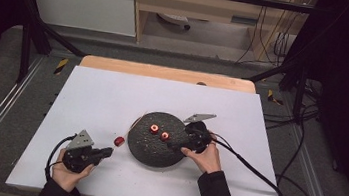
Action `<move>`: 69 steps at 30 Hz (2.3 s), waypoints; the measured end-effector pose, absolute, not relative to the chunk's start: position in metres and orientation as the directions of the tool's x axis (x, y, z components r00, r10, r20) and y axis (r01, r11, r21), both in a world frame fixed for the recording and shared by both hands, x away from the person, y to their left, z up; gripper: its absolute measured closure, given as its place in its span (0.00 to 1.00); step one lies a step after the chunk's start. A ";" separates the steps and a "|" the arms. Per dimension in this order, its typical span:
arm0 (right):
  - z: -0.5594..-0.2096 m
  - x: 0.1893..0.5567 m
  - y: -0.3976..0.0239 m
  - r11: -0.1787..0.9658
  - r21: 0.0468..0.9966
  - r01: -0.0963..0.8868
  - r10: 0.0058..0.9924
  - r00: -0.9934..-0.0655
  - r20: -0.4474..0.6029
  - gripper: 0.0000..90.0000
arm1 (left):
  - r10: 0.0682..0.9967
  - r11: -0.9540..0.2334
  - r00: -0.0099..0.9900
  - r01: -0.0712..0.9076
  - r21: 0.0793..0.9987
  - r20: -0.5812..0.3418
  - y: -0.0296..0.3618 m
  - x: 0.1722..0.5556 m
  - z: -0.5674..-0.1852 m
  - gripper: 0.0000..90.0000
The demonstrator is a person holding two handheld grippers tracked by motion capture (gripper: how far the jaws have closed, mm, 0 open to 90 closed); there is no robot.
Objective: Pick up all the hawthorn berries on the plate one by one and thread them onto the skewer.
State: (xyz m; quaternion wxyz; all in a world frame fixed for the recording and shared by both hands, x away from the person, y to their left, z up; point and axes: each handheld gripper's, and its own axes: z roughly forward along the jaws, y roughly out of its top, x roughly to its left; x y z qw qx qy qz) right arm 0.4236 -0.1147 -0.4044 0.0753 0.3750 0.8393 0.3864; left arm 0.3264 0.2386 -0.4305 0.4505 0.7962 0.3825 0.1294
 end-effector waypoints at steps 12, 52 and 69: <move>-0.393 0.445 -0.087 0.585 0.591 0.556 0.632 -0.769 0.098 0.12 | 0.723 -0.311 0.677 0.498 0.809 -0.139 0.244 0.325 -0.433 0.99; -0.409 0.489 -0.054 0.741 0.363 0.566 0.554 -0.820 0.148 0.67 | 0.717 -0.323 0.682 0.509 0.798 -0.144 0.242 0.327 -0.436 0.99; -0.404 0.489 -0.055 0.720 0.378 0.582 0.566 -0.808 0.167 0.70 | 0.717 -0.325 0.682 0.506 0.799 -0.141 0.242 0.327 -0.436 0.99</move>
